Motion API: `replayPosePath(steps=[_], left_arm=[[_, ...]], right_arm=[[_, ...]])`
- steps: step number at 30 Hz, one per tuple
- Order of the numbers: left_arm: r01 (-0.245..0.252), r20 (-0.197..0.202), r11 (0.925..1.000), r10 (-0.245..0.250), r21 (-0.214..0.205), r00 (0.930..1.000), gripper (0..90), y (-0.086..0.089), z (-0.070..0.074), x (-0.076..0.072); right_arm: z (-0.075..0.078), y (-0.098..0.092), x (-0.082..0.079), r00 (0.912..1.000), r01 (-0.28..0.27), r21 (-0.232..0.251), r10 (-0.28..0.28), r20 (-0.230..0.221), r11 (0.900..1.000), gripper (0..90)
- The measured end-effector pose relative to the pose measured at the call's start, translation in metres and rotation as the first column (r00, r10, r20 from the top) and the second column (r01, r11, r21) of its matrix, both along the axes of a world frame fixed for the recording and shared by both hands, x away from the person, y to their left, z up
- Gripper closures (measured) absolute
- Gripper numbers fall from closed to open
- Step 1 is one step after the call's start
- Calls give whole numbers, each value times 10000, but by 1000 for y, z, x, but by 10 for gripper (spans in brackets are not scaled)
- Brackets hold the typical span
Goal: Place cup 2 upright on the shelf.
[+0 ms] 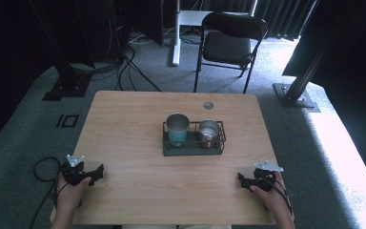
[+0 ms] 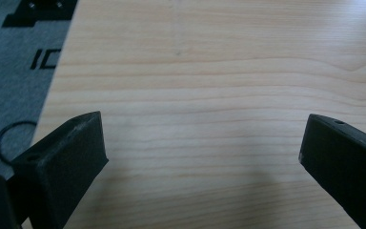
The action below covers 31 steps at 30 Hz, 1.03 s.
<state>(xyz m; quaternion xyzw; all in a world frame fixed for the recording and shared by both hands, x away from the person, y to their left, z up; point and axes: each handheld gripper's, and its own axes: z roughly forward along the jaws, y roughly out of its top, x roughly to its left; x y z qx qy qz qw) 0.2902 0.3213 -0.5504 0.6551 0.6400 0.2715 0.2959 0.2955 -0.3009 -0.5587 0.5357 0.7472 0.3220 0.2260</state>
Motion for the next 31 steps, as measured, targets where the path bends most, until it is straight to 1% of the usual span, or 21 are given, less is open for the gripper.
replayPosePath(steps=[6, 7, 8, 10, 11, 12, 18, 27, 31], left_arm=[[-279, -194, 9994, 283, 196, 9994, 25, 0, -4, -2], [-309, -324, 9993, 315, 201, 9990, 25, -1, -5, -2], [-306, -362, 9992, 316, 257, 9988, 25, -1, -5, -2], [-365, -374, 9987, 379, 369, 9986, 25, -2, -5, -2], [-368, -500, 9984, 390, 430, 9980, 26, -2, -6, -1], [-314, -633, 9992, 330, 266, 9974, 26, -3, -6, -1], [-429, -639, 9987, 445, 267, 9970, 24, -3, -6, -1], [-444, -622, 9987, 460, 263, 9970, 24, -3, -6, 0], [-596, -627, 9979, 612, 260, 9962, 24, -4, -6, 1]], right_arm=[[0, 0, 0, 10000, 1, 3, -1, 1, 10000, 110], [0, 0, 0, 10000, 1, 2, -1, 1, 10000, 110], [0, 0, 0, 10000, 0, 0, 0, 1, 10000, 110], [0, 0, 0, 10000, 1, 2, -1, 0, 10000, 110], [0, 0, 0, 10000, 2, 1, -2, 0, 10000, 110], [0, 0, 0, 10000, 2, 1, -2, 0, 10000, 110], [0, 0, 0, 10000, 1, 0, -1, 1, 10000, 110], [0, 0, 0, 10000, 1, 0, -1, 1, 10000, 110], [0, 0, 0, 10000, 2, 1, -2, 0, 10000, 110]])
